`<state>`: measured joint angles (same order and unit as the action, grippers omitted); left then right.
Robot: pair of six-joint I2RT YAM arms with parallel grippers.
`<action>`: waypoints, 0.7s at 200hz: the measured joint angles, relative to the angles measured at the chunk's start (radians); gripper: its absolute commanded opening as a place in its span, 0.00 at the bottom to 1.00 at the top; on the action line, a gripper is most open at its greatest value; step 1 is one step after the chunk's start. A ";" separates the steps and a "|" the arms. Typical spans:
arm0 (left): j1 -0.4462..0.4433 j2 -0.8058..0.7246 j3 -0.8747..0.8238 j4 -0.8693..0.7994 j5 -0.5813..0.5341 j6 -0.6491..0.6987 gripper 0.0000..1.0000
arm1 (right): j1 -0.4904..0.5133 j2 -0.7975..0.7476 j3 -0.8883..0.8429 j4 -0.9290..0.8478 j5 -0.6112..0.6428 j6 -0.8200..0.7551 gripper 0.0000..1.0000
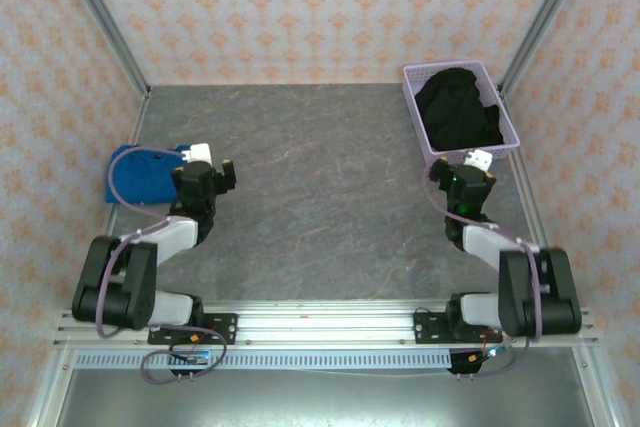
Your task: Fold the inside-out t-shirt
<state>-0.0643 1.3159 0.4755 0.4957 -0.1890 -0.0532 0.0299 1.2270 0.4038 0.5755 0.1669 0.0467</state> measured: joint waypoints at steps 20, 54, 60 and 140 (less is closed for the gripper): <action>0.002 -0.113 0.041 -0.101 -0.032 -0.068 1.00 | 0.000 -0.198 -0.006 -0.097 0.107 0.106 0.98; -0.006 -0.175 0.139 -0.256 0.048 -0.187 0.97 | 0.006 -0.352 0.044 -0.278 0.156 0.174 0.98; -0.023 -0.161 0.172 -0.286 0.074 -0.199 0.97 | 0.010 -0.312 0.104 -0.343 0.152 0.170 0.99; -0.204 0.102 0.435 -0.468 0.282 -0.291 0.97 | -0.115 0.525 0.982 -0.855 -0.033 0.109 0.99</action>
<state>-0.2680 1.4178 0.9104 0.0277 0.0929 -0.3439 -0.0849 1.7515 1.3857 -0.2798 0.1341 0.1558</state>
